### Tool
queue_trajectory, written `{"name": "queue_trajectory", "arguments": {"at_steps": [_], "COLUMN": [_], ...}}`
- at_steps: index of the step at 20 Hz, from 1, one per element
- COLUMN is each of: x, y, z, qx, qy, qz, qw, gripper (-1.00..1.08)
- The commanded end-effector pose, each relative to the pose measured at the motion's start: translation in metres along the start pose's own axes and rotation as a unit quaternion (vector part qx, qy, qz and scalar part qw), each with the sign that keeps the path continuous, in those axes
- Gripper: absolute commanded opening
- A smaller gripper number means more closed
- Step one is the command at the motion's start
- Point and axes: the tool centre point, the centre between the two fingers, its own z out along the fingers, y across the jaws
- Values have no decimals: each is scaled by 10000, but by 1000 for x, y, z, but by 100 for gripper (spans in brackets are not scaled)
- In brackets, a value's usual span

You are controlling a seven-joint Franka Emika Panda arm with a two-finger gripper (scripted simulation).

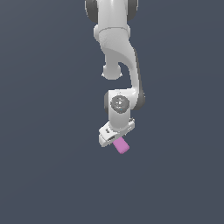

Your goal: Pick up the object and move it to a goal position.

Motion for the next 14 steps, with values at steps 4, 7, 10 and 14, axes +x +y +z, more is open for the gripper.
{"name": "queue_trajectory", "arguments": {"at_steps": [4, 7, 10, 14], "x": [1, 1, 1, 1], "y": [1, 1, 1, 1], "z": [12, 12, 12, 12], "qx": [-3, -3, -3, -3], "qy": [5, 5, 5, 5], "qz": [-6, -6, -6, -6], "qw": [10000, 10000, 10000, 10000], "gripper": [100, -100, -100, -100]}}
